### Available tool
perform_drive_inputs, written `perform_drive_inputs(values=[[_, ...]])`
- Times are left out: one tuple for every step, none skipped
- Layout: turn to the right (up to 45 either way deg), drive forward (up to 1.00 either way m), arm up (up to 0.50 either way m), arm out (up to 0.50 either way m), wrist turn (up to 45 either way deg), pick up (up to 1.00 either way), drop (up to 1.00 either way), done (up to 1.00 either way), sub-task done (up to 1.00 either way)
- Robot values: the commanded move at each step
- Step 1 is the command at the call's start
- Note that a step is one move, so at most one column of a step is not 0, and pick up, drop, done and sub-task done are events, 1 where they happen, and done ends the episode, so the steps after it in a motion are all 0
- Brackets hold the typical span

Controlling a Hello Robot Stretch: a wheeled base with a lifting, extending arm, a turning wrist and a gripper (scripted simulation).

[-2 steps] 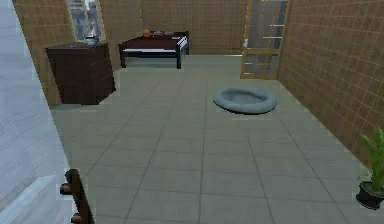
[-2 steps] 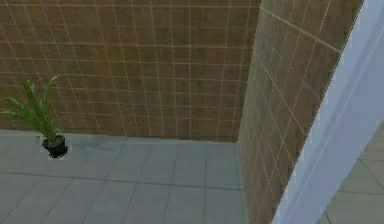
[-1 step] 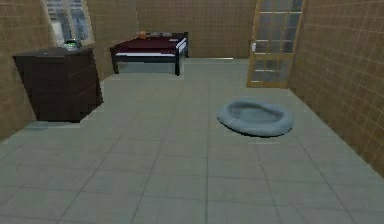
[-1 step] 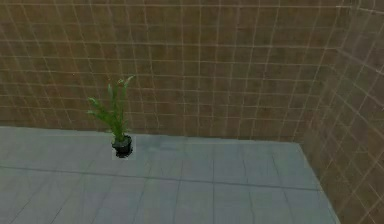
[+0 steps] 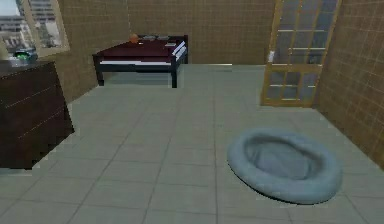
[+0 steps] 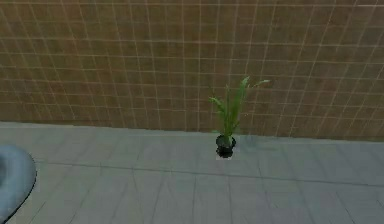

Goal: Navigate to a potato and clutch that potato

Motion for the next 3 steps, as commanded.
perform_drive_inputs(values=[[0.0,1.00,0.00,0.00,0.0,0.00,0.00,0.00,0.00],[0.0,0.40,0.00,0.00,0.0,0.00,0.00,0.00,0.00],[3.0,0.00,0.00,0.00,0.0,0.00,0.00,0.00,0.00]])
